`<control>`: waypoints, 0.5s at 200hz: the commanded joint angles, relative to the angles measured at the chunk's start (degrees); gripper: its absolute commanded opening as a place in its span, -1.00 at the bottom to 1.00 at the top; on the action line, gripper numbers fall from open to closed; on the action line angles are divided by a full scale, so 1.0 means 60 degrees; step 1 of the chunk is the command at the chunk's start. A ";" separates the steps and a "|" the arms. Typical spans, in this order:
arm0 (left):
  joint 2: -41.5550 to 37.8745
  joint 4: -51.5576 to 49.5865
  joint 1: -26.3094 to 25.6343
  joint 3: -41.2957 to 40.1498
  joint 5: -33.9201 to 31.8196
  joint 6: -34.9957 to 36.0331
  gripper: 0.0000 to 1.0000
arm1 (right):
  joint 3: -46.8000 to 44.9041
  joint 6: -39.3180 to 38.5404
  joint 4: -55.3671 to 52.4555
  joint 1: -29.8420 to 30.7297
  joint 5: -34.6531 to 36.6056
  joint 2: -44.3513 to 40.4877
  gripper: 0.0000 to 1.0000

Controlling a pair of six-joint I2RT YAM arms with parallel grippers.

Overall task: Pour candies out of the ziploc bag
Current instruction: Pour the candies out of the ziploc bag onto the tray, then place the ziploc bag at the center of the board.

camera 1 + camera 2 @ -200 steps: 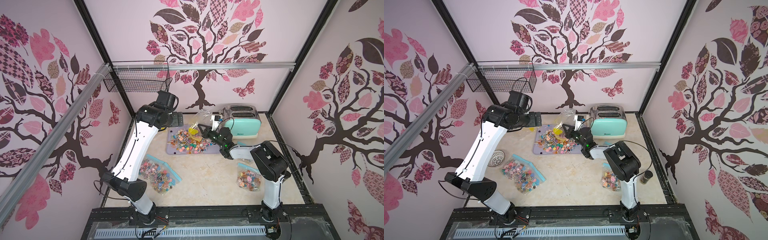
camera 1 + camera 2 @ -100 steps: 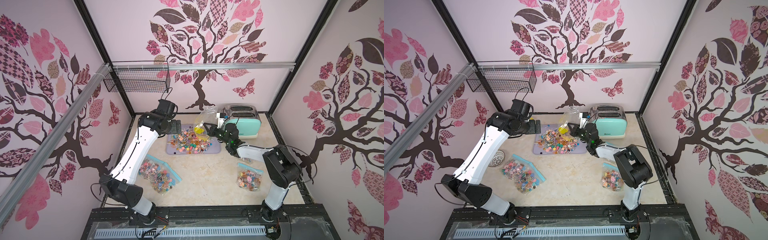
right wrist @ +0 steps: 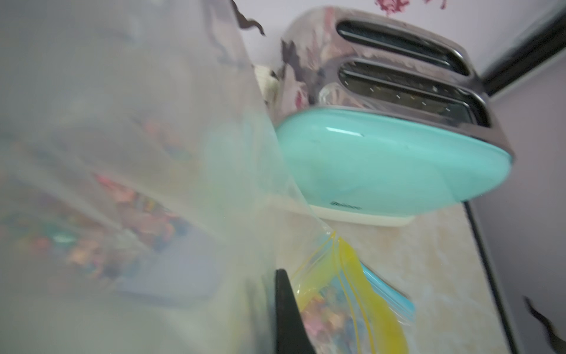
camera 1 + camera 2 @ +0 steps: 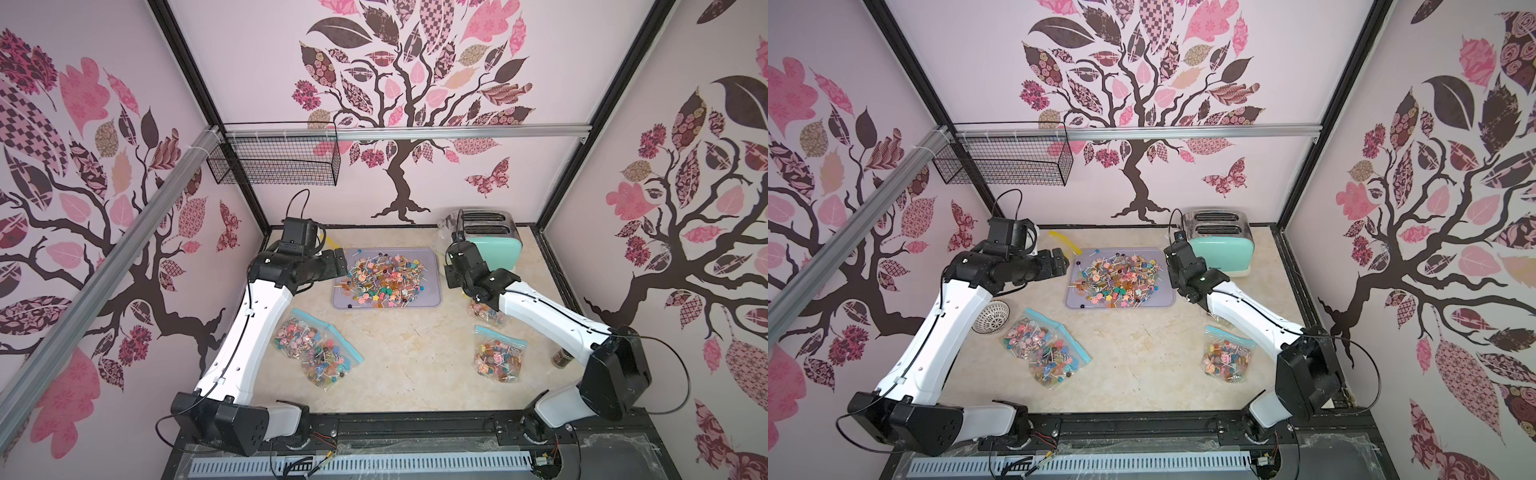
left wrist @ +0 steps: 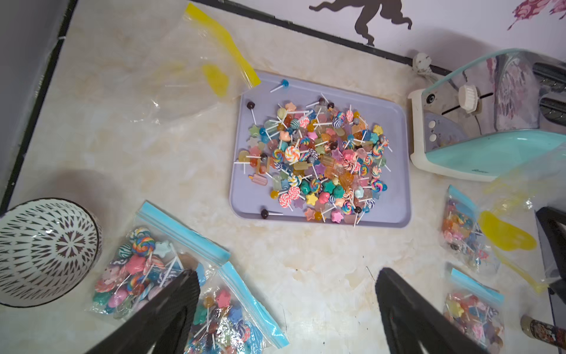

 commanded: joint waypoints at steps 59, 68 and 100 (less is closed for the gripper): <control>-0.0940 -0.0192 0.1028 -0.1199 0.0378 -0.0358 0.72 | 0.2736 -0.1460 -0.0312 0.1734 -0.3387 0.2078 -1.00; -0.1074 -0.0265 0.1236 -0.1219 0.0347 -0.0355 0.72 | 0.3042 -0.0989 0.0101 0.1742 -0.4527 0.2370 -1.00; -0.1394 -0.0783 0.1678 -0.0884 -0.0341 -0.0237 0.72 | 0.3687 0.1720 0.2906 0.1724 -0.8968 0.3415 -1.00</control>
